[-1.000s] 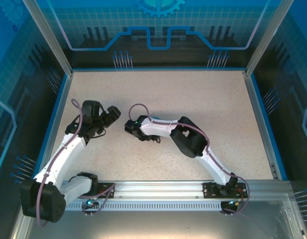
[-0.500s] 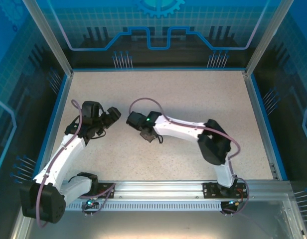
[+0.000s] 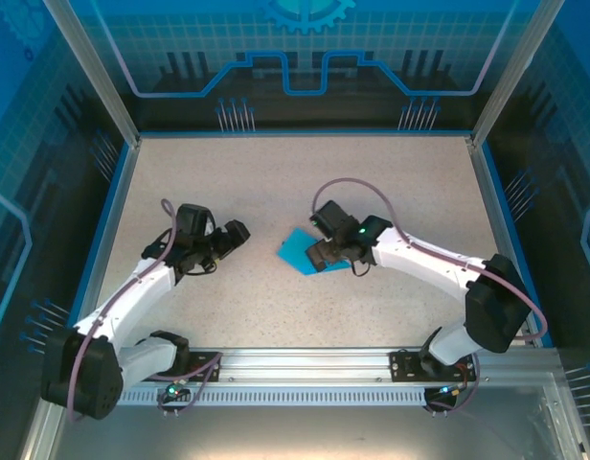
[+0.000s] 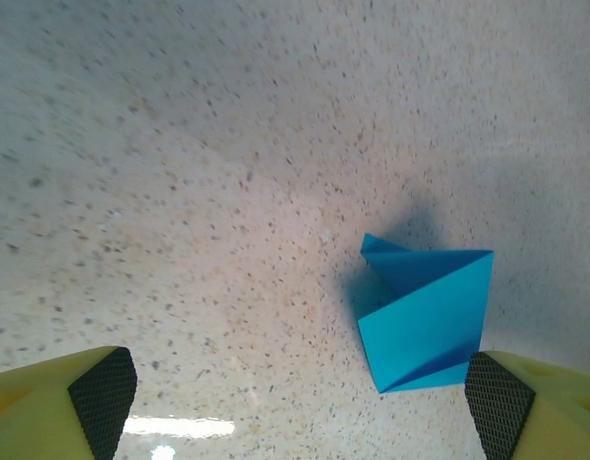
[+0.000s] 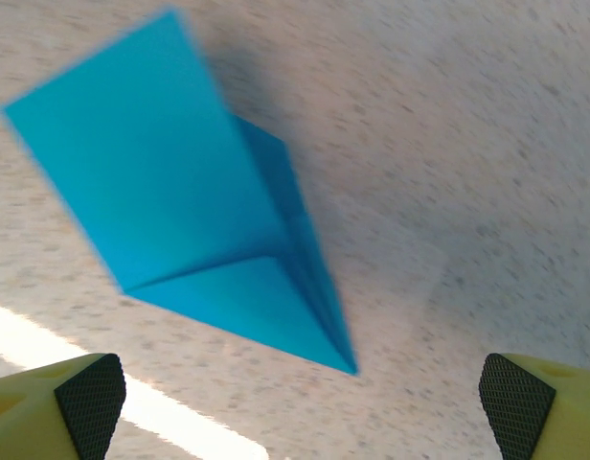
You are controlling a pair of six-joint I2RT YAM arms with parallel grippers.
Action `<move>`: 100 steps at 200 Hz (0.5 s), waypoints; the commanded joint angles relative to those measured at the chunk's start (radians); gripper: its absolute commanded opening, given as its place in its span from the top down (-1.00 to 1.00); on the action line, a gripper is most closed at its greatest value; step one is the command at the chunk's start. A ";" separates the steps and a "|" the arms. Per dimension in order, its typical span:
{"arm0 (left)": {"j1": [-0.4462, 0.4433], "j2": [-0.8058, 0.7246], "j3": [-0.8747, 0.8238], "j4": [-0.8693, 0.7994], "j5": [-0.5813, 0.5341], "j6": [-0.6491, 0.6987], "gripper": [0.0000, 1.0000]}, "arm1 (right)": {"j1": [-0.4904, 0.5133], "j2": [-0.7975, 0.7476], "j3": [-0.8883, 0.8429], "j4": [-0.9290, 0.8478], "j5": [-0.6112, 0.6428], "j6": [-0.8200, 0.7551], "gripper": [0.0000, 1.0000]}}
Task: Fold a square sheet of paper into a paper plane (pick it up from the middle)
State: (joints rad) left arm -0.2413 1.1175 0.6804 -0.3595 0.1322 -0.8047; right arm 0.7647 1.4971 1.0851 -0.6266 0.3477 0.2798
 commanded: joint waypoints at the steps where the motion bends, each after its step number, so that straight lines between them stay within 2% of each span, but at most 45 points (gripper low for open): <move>1: -0.060 0.052 -0.026 0.069 0.030 -0.047 -0.86 | -0.110 -0.034 -0.057 0.057 -0.138 0.014 -0.99; 22: -0.130 0.100 -0.037 0.126 0.033 -0.077 -0.85 | -0.198 -0.006 -0.067 0.074 -0.281 0.007 -0.93; 62: -0.250 0.187 -0.069 0.263 0.035 -0.160 -0.82 | -0.240 0.060 -0.049 0.085 -0.450 -0.079 -0.66; 78: -0.273 0.218 -0.079 0.295 0.035 -0.183 -0.80 | -0.242 0.084 -0.041 0.071 -0.487 -0.108 -0.54; 100: -0.290 0.255 -0.075 0.316 0.040 -0.188 -0.77 | -0.246 0.129 -0.027 0.062 -0.471 -0.112 -0.33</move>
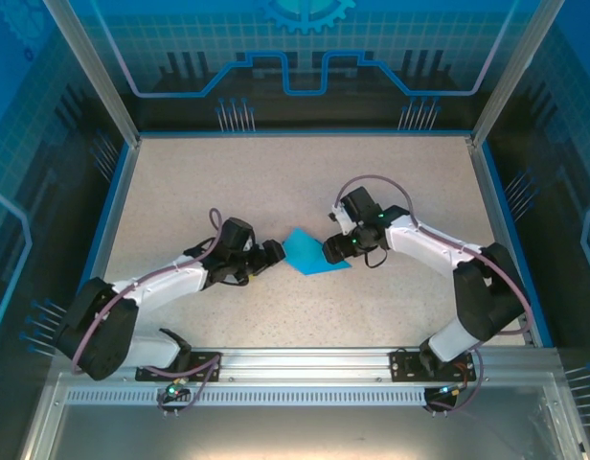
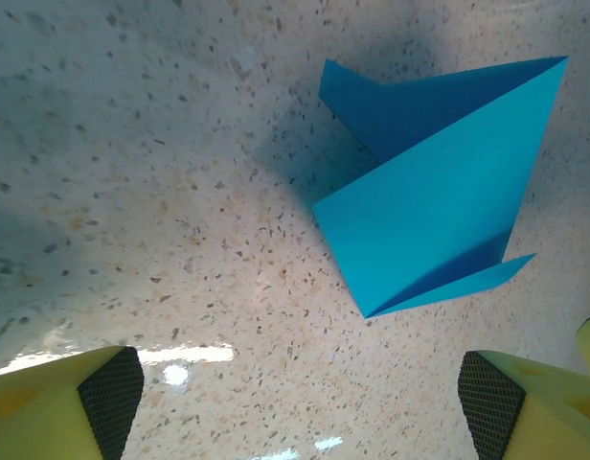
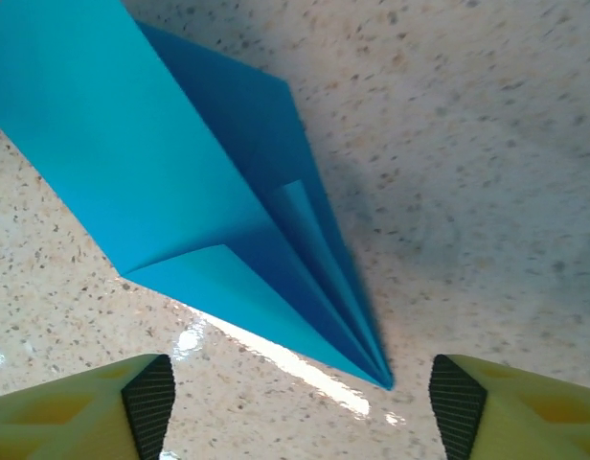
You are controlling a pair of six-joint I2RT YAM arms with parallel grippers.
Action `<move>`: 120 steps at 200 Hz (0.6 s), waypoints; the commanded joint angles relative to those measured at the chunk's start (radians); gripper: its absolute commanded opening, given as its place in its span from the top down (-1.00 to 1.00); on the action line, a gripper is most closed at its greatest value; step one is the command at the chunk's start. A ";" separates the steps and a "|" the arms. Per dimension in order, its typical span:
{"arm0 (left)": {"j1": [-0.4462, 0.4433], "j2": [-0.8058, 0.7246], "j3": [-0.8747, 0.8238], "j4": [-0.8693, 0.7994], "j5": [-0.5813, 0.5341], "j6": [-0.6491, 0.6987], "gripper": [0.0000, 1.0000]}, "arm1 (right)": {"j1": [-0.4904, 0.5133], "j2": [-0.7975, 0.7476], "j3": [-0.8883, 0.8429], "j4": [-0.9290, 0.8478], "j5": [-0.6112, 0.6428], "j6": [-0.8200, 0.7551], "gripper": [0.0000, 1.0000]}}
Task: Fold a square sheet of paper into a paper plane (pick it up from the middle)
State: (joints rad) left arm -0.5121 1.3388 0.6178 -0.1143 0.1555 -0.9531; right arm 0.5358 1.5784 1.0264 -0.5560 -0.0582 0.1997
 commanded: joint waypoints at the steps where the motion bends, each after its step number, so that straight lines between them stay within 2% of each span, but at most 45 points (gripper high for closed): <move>1: -0.020 0.035 -0.011 0.071 0.016 -0.039 -0.77 | -0.018 0.049 0.034 -0.008 -0.065 -0.031 -0.31; 45: -0.035 0.074 -0.002 0.092 0.020 -0.039 -0.72 | -0.029 0.172 0.095 0.033 -0.080 -0.021 0.14; 72: -0.043 0.084 -0.009 0.120 0.026 -0.039 -0.70 | -0.048 0.228 0.116 0.064 -0.111 -0.018 0.25; 120: -0.059 0.120 -0.013 0.193 0.064 -0.048 -0.63 | -0.100 0.297 0.112 0.098 -0.252 0.024 0.36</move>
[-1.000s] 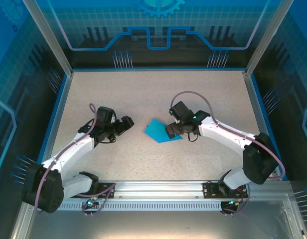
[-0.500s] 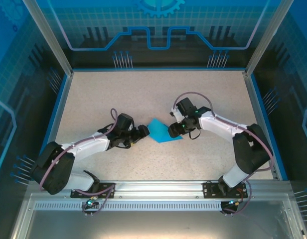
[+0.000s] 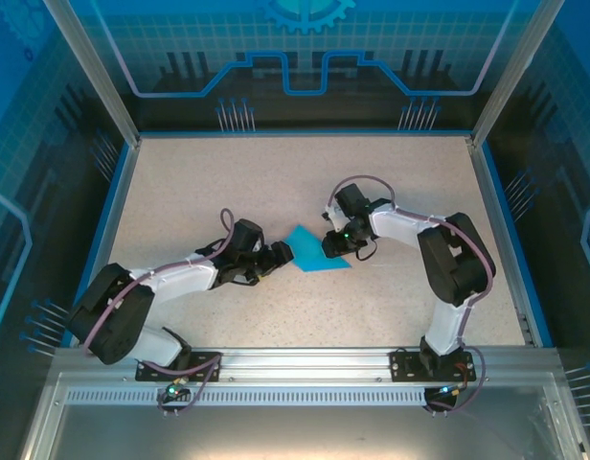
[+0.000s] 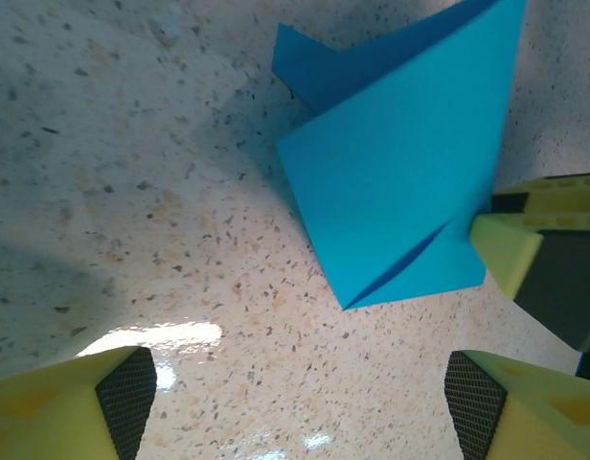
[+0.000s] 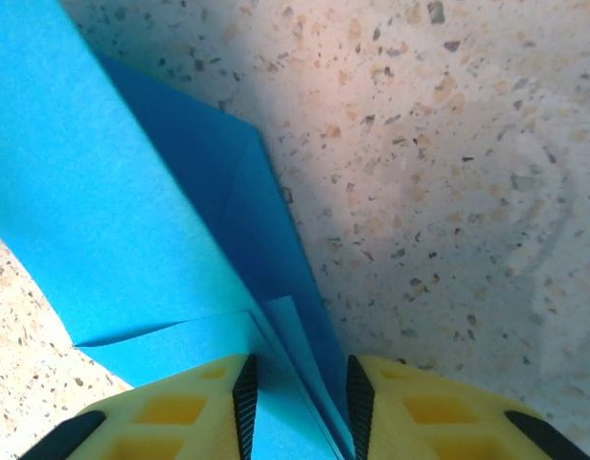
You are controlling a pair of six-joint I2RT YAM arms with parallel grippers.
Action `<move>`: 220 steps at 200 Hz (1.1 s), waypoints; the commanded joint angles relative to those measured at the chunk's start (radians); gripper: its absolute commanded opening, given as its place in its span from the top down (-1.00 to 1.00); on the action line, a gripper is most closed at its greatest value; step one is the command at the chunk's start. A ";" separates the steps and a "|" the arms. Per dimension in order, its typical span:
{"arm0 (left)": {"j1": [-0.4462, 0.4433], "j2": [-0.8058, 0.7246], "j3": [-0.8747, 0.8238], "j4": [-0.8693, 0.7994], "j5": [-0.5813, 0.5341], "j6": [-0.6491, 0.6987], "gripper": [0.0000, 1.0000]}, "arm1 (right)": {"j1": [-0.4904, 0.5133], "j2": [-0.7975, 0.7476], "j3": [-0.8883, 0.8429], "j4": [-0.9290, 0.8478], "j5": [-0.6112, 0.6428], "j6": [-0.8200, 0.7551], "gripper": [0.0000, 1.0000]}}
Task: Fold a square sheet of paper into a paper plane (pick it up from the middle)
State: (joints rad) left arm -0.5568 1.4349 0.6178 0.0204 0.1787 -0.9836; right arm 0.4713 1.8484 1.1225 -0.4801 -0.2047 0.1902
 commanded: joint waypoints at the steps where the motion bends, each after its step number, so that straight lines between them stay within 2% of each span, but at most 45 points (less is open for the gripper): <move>1: -0.014 0.025 -0.013 0.059 0.041 -0.018 -0.63 | -0.037 0.028 0.015 0.022 -0.108 0.035 0.36; 98: -0.083 0.162 -0.012 0.268 0.057 -0.117 -0.47 | -0.112 0.103 0.013 0.001 -0.233 0.193 0.52; 174: -0.118 0.294 0.031 0.449 0.045 -0.198 -0.13 | -0.153 0.135 -0.005 0.029 -0.364 0.269 0.60; 198: -0.127 0.306 0.027 0.502 0.022 -0.217 -0.03 | -0.160 0.121 -0.019 0.046 -0.402 0.285 0.60; 220: -0.139 0.252 0.011 0.461 -0.053 -0.202 0.03 | -0.160 0.102 -0.021 0.035 -0.393 0.274 0.60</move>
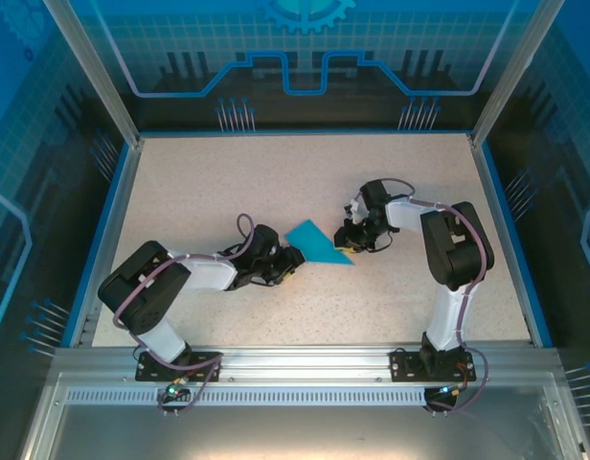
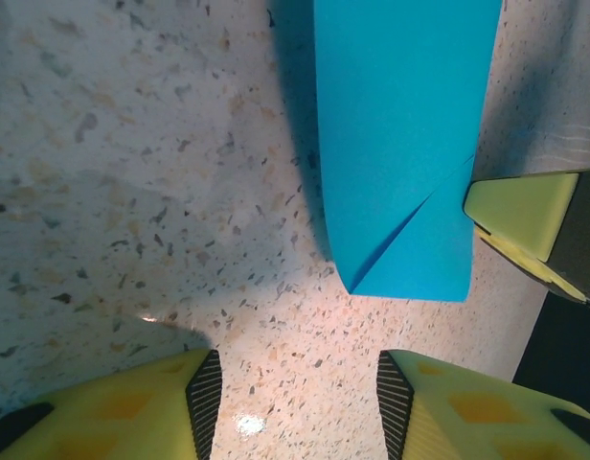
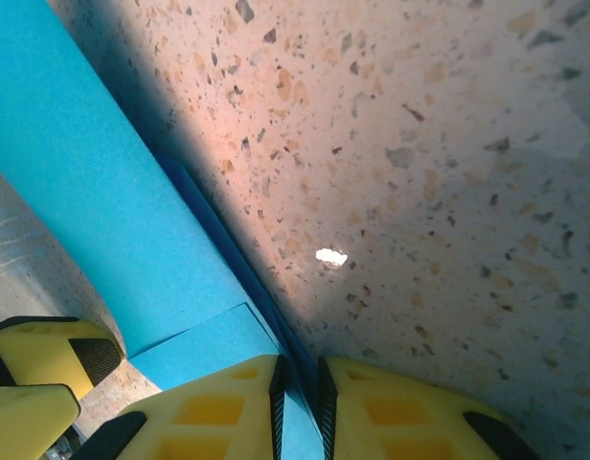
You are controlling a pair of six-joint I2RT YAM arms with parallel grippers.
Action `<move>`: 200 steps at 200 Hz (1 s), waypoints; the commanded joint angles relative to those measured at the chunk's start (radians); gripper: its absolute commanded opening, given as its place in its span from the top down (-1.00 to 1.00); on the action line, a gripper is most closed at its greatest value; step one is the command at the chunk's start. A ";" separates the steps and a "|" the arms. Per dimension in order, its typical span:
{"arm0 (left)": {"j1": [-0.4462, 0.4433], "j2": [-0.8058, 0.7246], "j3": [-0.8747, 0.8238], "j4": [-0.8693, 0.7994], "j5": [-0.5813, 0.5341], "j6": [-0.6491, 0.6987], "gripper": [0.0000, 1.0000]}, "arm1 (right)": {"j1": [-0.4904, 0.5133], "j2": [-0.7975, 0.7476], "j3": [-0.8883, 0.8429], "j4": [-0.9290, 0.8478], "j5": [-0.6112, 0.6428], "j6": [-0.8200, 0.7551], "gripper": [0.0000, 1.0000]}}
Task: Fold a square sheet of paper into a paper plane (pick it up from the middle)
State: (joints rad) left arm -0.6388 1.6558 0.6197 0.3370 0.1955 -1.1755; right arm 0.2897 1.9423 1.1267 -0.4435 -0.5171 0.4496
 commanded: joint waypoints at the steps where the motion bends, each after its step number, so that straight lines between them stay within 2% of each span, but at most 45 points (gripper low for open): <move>1: -0.057 0.027 0.007 0.138 -0.073 -0.008 0.03 | 0.022 0.009 -0.024 -0.003 -0.079 0.015 0.59; 27: -0.062 -0.063 -0.007 -0.003 -0.177 0.013 0.02 | 0.025 0.003 -0.033 -0.010 -0.063 0.009 0.59; 43: -0.063 -0.096 -0.018 -0.030 -0.193 0.027 -0.01 | 0.031 0.000 -0.045 -0.007 -0.065 0.009 0.59; 101: -0.063 -0.107 -0.017 0.009 -0.141 0.037 -0.04 | 0.039 -0.020 -0.074 0.017 -0.094 0.038 0.60; 200: -0.062 -0.006 0.039 0.053 -0.087 0.034 -0.04 | 0.013 0.000 -0.085 0.040 -0.107 0.090 0.68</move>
State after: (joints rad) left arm -0.6968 1.6230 0.6201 0.3607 0.0864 -1.1690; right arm 0.3019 1.9224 1.0584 -0.3801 -0.5919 0.5148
